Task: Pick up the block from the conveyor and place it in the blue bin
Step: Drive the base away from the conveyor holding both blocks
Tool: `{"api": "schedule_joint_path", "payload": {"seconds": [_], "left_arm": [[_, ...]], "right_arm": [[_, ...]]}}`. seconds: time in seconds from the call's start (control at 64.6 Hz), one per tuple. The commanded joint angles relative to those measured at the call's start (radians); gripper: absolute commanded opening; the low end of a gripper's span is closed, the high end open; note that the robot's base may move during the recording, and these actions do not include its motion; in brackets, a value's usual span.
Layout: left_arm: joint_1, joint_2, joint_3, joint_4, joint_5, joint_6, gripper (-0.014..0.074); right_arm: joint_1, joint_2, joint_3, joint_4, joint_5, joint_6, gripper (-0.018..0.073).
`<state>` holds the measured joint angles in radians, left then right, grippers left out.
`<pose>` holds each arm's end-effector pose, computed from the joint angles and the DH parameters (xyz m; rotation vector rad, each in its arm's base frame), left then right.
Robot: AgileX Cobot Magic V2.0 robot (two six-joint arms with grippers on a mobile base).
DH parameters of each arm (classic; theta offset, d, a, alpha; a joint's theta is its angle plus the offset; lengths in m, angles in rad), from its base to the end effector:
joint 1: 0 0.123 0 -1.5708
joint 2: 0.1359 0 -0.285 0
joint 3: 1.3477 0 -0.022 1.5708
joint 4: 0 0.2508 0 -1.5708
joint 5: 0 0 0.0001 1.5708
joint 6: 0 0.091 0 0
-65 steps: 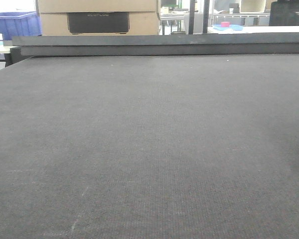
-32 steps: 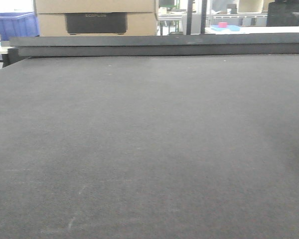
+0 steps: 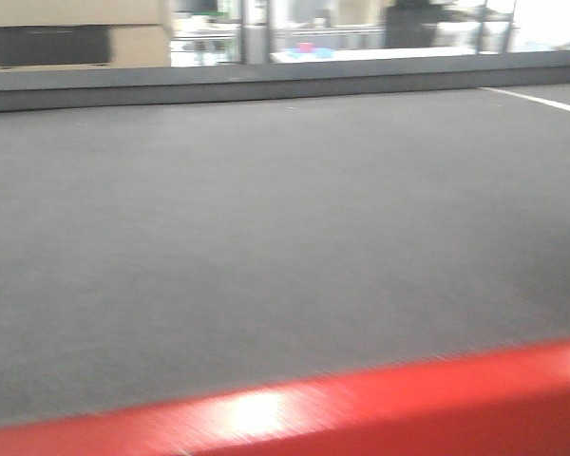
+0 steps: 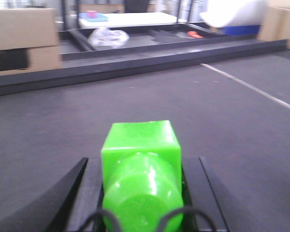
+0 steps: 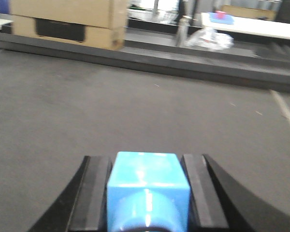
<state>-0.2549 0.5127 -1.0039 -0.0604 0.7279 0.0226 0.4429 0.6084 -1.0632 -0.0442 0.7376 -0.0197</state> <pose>0.0579 -0.0189 0.4371 0.2296 1.7098 -0.2398 0.0762 0.0332 0.4466 -0.4136 1.7240 0.2568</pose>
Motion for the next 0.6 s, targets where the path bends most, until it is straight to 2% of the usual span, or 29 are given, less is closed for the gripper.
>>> {"api": "schedule_joint_path", "payload": {"seconds": [0.0, 0.588], "left_arm": [[-0.007, -0.003, 0.000, -0.006, -0.020, -0.008, -0.0111], [-0.007, -0.006, 0.000, -0.006, -0.020, -0.008, -0.0111]], "right_arm": [[0.000, -0.004, -0.005, -0.011, -0.023, -0.009, -0.0162], [0.000, -0.004, -0.005, -0.011, -0.023, -0.009, -0.0162]]}}
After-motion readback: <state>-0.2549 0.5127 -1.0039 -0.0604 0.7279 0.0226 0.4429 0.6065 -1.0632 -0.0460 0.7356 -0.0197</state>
